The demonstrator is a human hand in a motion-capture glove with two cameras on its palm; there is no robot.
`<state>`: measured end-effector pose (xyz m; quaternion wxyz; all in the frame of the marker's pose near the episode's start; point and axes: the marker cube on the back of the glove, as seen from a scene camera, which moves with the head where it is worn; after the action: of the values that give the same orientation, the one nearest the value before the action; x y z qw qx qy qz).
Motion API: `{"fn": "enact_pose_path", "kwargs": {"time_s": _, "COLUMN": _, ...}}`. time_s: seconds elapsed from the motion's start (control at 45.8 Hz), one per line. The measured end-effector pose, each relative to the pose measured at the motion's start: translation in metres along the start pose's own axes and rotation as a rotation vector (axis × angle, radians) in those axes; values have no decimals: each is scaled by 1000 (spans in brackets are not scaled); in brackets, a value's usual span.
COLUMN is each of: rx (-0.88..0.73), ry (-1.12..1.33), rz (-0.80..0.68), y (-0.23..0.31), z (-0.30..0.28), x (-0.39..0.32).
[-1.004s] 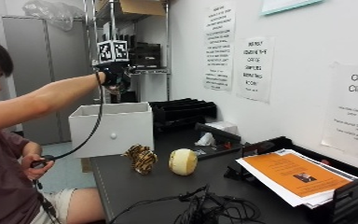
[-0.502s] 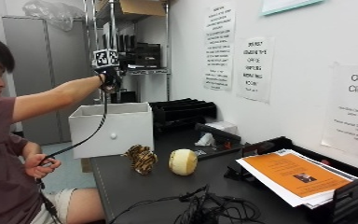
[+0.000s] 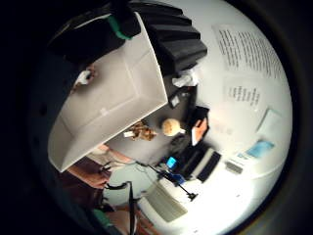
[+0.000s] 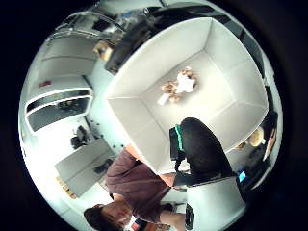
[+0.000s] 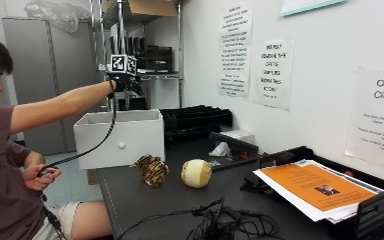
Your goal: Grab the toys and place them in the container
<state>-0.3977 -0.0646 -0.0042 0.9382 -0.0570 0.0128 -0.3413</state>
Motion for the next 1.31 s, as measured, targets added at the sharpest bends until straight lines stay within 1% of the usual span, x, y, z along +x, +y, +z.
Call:
{"fn": "enact_pose_path", "kwargs": {"time_s": 0.066, "rx": 63, "ry": -99, "rz": 13, "y": 4, "z": -11, "x": 10}}
{"fn": "enact_pose_path", "kwargs": {"time_s": 0.153, "rx": 56, "ry": -38, "rz": 101, "y": 19, "z": -16, "x": 39}}
{"fn": "enact_pose_path", "kwargs": {"time_s": 0.262, "rx": 79, "ry": -18, "rz": 183, "y": 55, "z": -12, "x": 80}}
{"fn": "enact_pose_path", "kwargs": {"time_s": 0.371, "rx": 56, "ry": -28, "rz": 272, "y": 97, "z": -1, "x": 124}}
{"fn": "enact_pose_path", "kwargs": {"time_s": 0.48, "rx": 28, "ry": -21, "rz": 346, "y": 127, "z": 12, "x": 157}}
{"fn": "enact_pose_path", "kwargs": {"time_s": 0.633, "rx": -60, "ry": 135, "rz": 444, "y": 155, "z": 37, "x": 192}}
{"fn": "enact_pose_path", "kwargs": {"time_s": 0.721, "rx": -139, "ry": 201, "rz": 466, "y": 154, "z": 54, "x": 199}}
{"fn": "enact_pose_path", "kwargs": {"time_s": 0.808, "rx": -206, "ry": 232, "rz": 456, "y": 150, "z": 74, "x": 201}}
{"fn": "enact_pose_path", "kwargs": {"time_s": 0.961, "rx": -303, "ry": 310, "rz": 472, "y": 125, "z": 107, "x": 196}}
{"fn": "enact_pose_path", "kwargs": {"time_s": 1.092, "rx": -363, "ry": 318, "rz": 448, "y": 112, "z": 142, "x": 196}}
{"fn": "enact_pose_path", "kwargs": {"time_s": 1.31, "rx": -412, "ry": 270, "rz": 391, "y": 86, "z": 194, "x": 196}}
